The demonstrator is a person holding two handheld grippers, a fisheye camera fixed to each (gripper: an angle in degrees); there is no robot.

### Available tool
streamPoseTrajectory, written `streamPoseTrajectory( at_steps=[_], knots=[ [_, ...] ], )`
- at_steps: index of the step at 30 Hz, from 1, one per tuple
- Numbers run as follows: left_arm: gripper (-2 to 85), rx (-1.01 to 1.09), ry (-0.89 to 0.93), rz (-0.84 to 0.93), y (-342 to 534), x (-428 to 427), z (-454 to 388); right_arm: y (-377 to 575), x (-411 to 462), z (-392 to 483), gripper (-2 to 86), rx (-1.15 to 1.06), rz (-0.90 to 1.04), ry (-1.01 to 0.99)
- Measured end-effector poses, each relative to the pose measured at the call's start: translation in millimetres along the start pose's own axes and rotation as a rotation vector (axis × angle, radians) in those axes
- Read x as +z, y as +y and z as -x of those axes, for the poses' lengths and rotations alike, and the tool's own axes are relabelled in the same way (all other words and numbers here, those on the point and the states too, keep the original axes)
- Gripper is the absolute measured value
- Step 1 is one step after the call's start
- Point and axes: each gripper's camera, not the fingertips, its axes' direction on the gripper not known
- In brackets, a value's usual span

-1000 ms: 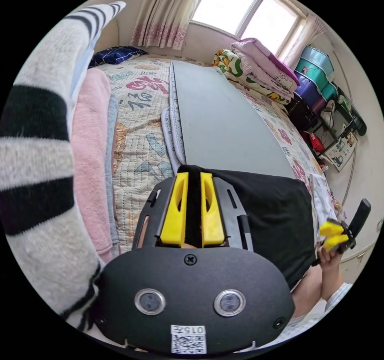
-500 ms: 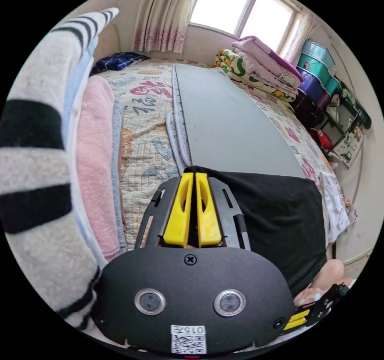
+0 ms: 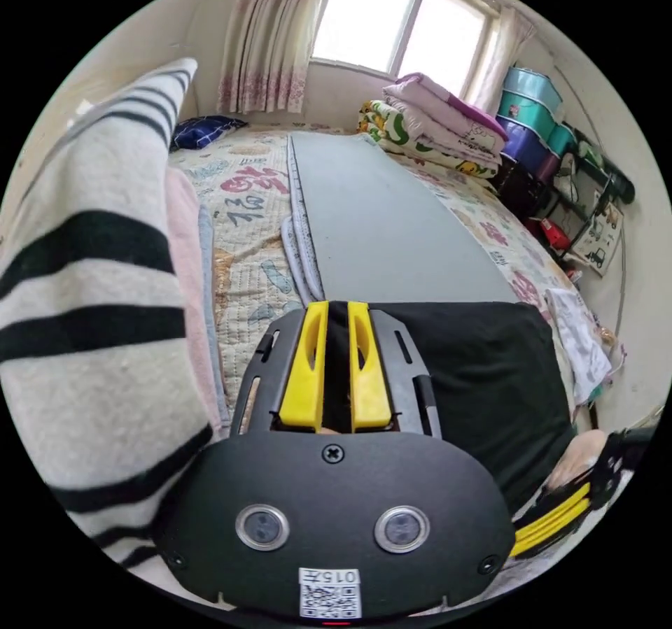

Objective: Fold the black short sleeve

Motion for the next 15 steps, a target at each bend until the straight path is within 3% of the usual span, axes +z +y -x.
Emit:
streamPoseTrajectory(
  at_steps=[2, 5, 6, 9, 11, 15],
  knots=[
    [5.3, 0.129, -0.116, -0.090, 6.3, -32.4, -35.3, 27.2, -35.6, 16.3, 0.4, -0.024, -0.152, 0.368],
    [3.8, 0.349, -0.083, -0.227, 26.2, -71.4, -83.5, 61.6, -63.3, 34.5, 1.9, 0.145, -0.317, 0.833],
    [3.5, 0.397, -0.053, -0.247, 31.6, -78.1, -92.2, 69.0, -66.9, 36.3, 2.8, 0.193, -0.333, 0.870],
    [2.6, 0.656, 0.204, -0.226, 57.6, -101.1, -130.7, 110.4, -68.6, 36.4, 4.7, 0.413, -0.281, 0.793],
    [2.2, 0.833, 0.444, -0.122, 75.5, -110.9, -155.3, 147.2, -52.4, 32.7, 5.1, 0.594, -0.222, 0.669],
    [2.1, 0.942, 0.615, -0.025, 91.9, -118.0, -176.1, 181.9, -27.5, 28.4, 6.6, 0.741, -0.163, 0.465]
  ],
)
